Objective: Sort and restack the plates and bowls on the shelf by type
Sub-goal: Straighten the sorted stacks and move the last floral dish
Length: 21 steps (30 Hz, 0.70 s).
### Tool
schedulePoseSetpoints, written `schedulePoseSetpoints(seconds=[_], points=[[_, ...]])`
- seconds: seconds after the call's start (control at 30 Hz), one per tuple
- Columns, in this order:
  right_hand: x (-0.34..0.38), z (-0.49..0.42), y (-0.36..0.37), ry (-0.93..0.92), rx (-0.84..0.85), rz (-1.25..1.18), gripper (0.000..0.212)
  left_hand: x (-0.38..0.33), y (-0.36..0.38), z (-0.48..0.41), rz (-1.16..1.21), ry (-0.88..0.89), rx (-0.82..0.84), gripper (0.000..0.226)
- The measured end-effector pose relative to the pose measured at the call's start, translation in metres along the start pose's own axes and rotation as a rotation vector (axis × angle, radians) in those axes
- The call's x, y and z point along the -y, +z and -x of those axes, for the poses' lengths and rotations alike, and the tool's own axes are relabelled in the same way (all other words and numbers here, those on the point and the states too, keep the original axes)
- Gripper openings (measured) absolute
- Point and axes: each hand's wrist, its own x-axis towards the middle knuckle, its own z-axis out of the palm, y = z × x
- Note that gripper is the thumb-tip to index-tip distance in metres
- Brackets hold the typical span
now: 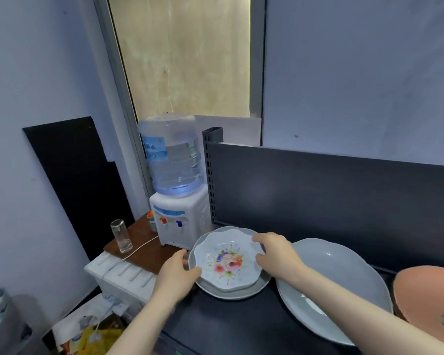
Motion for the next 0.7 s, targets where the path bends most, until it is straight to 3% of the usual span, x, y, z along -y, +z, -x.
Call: schedulePoseSetpoints(seconds=[0.1,0.2,0.5,0.7], points=[[0.009,0.000,0.007,0.057,-0.011,0.021,0.057,0.001,0.003,-0.004,0.329,-0.107,0.092,0.023],[0.017,-0.001,0.012,0.109,-0.034,0.038,0.053,0.011,0.006,-0.016,0.514,-0.175,0.170,0.020],[0.044,0.009,0.004,0.117,-0.228,-0.092,0.065,0.015,-0.023,-0.024,0.569,-0.144,0.245,0.024],[0.031,0.031,-0.066,0.170,-0.578,-0.206,0.060,-0.009,-0.074,-0.037,0.583,0.005,0.169,0.030]])
